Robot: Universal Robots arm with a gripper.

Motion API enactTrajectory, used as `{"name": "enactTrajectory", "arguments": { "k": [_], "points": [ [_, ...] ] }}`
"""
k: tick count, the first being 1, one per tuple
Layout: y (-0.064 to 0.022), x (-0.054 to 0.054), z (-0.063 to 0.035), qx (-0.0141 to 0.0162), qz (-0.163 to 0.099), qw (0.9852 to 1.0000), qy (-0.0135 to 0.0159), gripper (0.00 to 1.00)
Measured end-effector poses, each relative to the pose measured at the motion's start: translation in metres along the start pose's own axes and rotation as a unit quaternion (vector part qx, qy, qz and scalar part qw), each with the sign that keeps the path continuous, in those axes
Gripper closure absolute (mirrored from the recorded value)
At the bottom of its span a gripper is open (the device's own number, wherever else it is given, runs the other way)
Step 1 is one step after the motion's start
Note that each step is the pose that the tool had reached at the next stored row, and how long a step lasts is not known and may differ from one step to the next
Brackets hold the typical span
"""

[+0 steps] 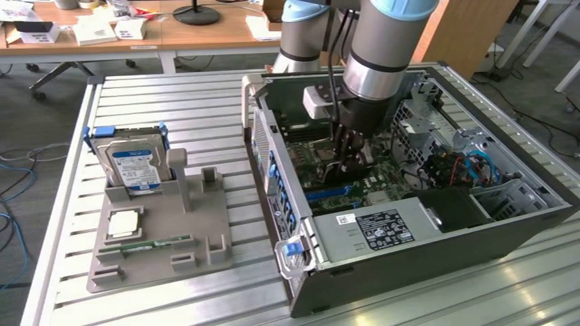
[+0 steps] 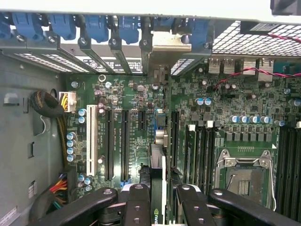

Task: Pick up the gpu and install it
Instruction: 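Insert the gpu into the slot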

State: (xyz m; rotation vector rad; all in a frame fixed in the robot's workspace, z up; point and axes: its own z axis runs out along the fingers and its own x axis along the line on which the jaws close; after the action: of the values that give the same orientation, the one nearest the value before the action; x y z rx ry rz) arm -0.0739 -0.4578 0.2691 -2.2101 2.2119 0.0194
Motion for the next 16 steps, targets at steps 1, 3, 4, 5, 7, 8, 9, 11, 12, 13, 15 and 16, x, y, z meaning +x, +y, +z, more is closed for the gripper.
{"name": "enactTrajectory", "arguments": {
  "k": [1,3,4,5,7,8,9,11,12,13,15,16],
  "points": [
    [0.0001,0.0000,0.0006,0.0000,0.000,1.0000,0.0000,0.74],
    [0.0004,0.0000,0.0016,0.0000,0.000,1.0000,0.0000,0.74],
    [0.0006,0.0001,0.0019,0.0000,0.000,1.0000,0.0001,0.74],
    [0.0008,0.0001,0.0021,-0.0001,0.000,1.0000,0.0001,0.74],
    [0.0008,0.0001,0.0022,0.0000,0.000,1.0000,0.0001,0.74],
    [0.0007,0.0000,0.0023,0.0000,0.000,1.0000,0.0000,0.74],
    [0.0007,0.0000,0.0023,0.0000,0.000,1.0000,0.0000,0.74],
    [0.0008,0.0000,0.0025,0.0000,0.000,1.0000,0.0000,0.74],
    [0.0008,0.0000,0.0030,0.0001,0.000,1.0000,-0.0002,0.74],
    [0.0009,0.0000,0.0034,0.0001,0.000,1.0000,-0.0002,0.74],
    [0.0014,0.0001,0.0042,0.0000,0.000,1.0000,0.0000,0.74],
    [0.0015,0.0001,0.0047,0.0000,0.000,1.0000,-0.0001,0.74]
  ]
}}
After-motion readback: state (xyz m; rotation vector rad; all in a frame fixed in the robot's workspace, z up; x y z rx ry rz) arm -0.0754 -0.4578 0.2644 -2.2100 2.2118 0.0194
